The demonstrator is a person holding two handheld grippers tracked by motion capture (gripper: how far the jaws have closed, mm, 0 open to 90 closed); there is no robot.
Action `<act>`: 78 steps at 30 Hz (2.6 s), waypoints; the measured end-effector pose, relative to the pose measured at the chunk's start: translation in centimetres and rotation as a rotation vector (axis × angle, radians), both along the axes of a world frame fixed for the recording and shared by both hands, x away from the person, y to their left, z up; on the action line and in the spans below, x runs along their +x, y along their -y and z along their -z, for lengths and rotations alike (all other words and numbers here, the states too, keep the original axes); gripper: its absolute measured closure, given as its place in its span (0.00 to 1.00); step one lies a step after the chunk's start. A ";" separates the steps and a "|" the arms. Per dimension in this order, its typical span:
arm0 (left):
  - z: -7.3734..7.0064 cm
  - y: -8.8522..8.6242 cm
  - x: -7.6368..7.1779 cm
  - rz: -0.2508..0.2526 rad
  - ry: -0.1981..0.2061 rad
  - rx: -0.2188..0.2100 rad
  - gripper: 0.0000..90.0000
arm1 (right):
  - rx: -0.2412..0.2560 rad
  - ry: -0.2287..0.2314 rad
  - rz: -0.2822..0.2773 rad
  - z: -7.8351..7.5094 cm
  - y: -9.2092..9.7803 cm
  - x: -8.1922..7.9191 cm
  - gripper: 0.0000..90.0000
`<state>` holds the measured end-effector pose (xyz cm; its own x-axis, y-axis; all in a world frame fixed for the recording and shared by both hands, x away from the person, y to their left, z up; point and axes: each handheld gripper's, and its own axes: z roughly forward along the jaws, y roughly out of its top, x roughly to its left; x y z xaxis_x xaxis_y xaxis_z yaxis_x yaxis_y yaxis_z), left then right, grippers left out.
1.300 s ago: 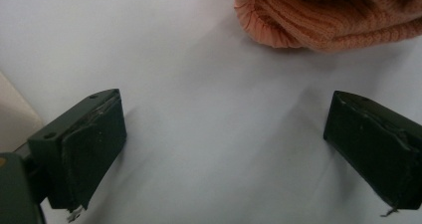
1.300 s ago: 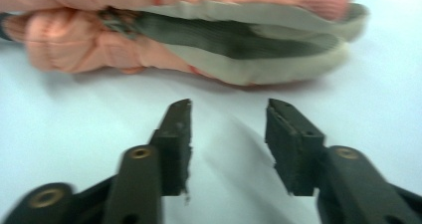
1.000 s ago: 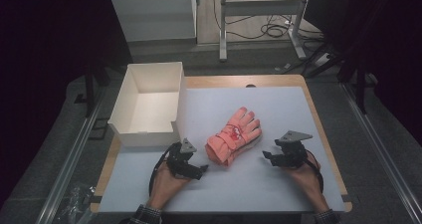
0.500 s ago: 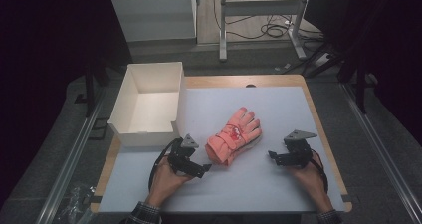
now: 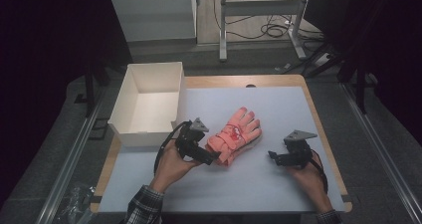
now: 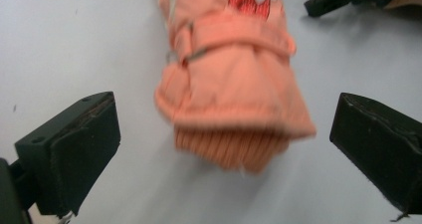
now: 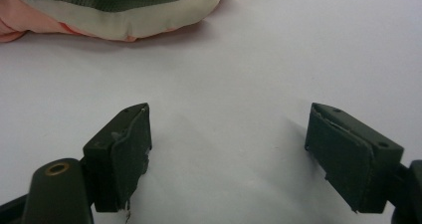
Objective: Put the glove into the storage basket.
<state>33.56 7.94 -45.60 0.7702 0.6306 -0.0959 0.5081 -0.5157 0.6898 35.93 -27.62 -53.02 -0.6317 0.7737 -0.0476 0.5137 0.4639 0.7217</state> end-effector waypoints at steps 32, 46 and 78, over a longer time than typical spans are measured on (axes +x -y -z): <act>5.0 8.3 4.6 0.046 -0.075 0.215 0.00 | 0.000 0.001 0.001 0.0 0.0 0.0 0.21; 5.7 8.6 4.7 0.058 -0.143 0.267 0.25 | -0.001 0.001 0.001 0.0 0.0 0.0 0.21; -0.7 5.5 6.4 -0.010 -0.107 0.199 0.45 | -0.001 0.004 -0.001 0.0 0.0 0.0 0.21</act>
<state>39.93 2.43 -44.86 0.7561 0.6526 -0.0499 0.5786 -0.6308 0.5170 35.91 -27.62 -53.05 -0.6326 0.7728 -0.0509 0.5105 0.4654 0.7231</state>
